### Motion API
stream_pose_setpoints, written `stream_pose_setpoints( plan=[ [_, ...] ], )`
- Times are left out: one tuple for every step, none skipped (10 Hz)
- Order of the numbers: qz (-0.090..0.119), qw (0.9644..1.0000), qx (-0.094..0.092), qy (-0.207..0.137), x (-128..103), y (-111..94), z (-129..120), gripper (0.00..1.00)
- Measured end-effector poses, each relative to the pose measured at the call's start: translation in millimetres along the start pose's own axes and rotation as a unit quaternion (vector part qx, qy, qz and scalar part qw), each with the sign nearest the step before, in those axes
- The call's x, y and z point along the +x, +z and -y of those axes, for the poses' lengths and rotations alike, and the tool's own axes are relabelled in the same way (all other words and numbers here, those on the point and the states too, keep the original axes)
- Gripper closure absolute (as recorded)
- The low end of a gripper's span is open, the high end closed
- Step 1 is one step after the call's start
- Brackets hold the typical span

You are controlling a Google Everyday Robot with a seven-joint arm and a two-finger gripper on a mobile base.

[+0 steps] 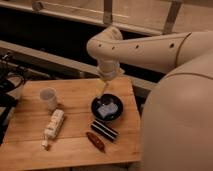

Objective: Move the arm in a circular motion

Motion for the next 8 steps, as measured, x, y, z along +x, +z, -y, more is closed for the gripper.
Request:
stream_pose_setpoints(
  plan=[
    [0.02,0.9996,-0.009,-0.018,-8,-4,-9,0.0],
    [0.048,0.9983,-0.013,-0.032,-13,-11,-17,0.0],
    [0.069,0.9968,-0.016,-0.035,-14,-16,-23,0.0],
    [0.09,0.9955,-0.014,-0.025,-15,-21,-27,0.0],
    [0.104,0.9945,-0.006,-0.001,-16,-25,-24,0.0],
    [0.113,0.993,0.004,0.034,-20,-29,-18,0.0],
    [0.112,0.9903,0.018,0.079,-25,-31,-3,0.0],
    [0.107,0.989,0.025,0.099,-29,-31,6,0.0]
  ],
)
